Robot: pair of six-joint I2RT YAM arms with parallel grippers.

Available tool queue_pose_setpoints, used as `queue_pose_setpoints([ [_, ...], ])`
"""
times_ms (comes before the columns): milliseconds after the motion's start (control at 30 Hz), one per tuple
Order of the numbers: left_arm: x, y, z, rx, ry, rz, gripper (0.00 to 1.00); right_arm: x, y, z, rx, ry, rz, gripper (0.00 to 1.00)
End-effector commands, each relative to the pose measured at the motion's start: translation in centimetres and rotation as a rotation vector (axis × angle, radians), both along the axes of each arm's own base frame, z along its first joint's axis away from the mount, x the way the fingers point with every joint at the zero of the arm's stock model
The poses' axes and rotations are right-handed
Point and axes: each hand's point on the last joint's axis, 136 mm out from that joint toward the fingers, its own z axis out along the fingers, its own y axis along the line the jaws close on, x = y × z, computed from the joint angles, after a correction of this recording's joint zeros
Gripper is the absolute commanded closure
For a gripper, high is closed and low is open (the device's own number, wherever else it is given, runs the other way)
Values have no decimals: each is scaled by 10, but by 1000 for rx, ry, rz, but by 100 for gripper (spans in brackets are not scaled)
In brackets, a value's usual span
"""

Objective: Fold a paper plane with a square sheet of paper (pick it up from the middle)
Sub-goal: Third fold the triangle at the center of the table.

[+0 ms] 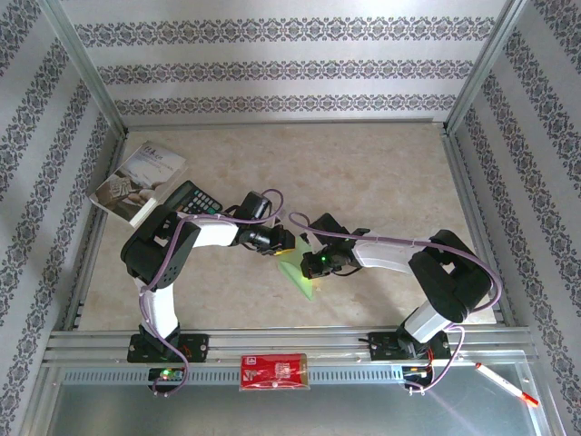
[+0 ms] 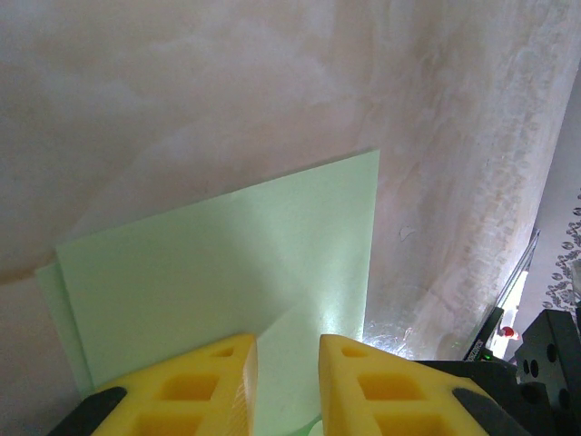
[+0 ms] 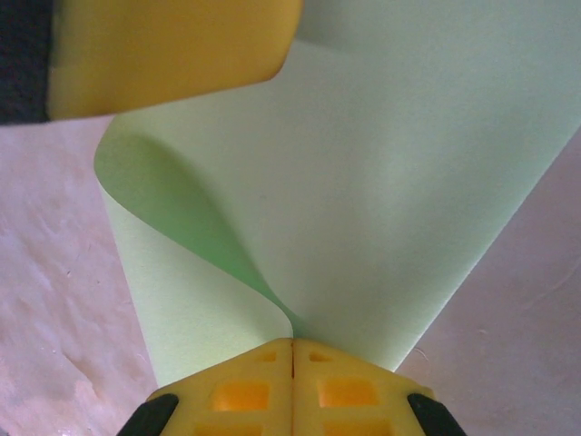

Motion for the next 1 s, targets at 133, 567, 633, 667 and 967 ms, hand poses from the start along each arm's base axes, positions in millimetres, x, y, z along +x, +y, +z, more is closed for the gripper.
queue_pose_setpoints([
  [133,-11,13,-32,113,46,2,75,2,-1,-7,-28,8,15,94],
  [567,-4,12,-10,106,0,5,71,-4,-7,-11,-61,27,20,95],
  [633,-1,11,-1,98,-16,7,68,-6,-7,-12,-64,29,23,96],
  [667,0,11,4,95,-24,9,67,-8,-8,-13,-70,35,23,96],
  [967,0,19,41,80,-99,60,61,-13,-10,-18,-83,43,31,96],
])
